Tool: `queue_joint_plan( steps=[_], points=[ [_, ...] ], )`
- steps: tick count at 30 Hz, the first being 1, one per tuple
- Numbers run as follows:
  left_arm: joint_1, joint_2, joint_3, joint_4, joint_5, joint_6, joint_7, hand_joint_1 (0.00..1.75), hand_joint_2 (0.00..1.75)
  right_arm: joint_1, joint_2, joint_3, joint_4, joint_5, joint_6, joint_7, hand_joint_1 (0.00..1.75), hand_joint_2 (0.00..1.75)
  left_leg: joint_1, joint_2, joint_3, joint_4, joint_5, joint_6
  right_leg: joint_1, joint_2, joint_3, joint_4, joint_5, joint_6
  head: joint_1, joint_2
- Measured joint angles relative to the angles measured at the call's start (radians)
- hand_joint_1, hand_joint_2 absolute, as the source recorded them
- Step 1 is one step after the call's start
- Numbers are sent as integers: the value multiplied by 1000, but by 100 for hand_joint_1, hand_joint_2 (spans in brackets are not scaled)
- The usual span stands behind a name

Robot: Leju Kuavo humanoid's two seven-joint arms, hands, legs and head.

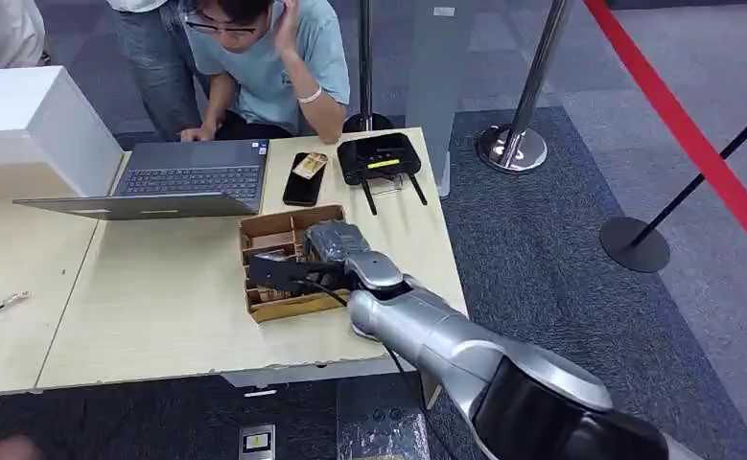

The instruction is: Pass the card to the sensor for recognition and then transmit it.

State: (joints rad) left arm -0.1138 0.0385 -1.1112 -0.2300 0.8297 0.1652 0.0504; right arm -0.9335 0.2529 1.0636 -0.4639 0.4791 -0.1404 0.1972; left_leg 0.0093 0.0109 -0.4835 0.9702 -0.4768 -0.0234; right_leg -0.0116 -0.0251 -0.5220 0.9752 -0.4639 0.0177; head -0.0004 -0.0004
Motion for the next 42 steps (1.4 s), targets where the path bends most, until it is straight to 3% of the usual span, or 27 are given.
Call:
queue_joint_plan(
  steps=[38,42],
  points=[
    [0,0,0,0,6,4,4,0,175,40,-26,1,-9,4,0,0,93,175,0,0,0,0,0,0,0,0,0,0,0,0,0,0],
    [0,0,0,0,7,6,3,0,175,42,-26,1,-11,8,-2,-3,105,175,0,0,0,0,0,0,0,0,0,0,0,0,0,0]
  ],
)
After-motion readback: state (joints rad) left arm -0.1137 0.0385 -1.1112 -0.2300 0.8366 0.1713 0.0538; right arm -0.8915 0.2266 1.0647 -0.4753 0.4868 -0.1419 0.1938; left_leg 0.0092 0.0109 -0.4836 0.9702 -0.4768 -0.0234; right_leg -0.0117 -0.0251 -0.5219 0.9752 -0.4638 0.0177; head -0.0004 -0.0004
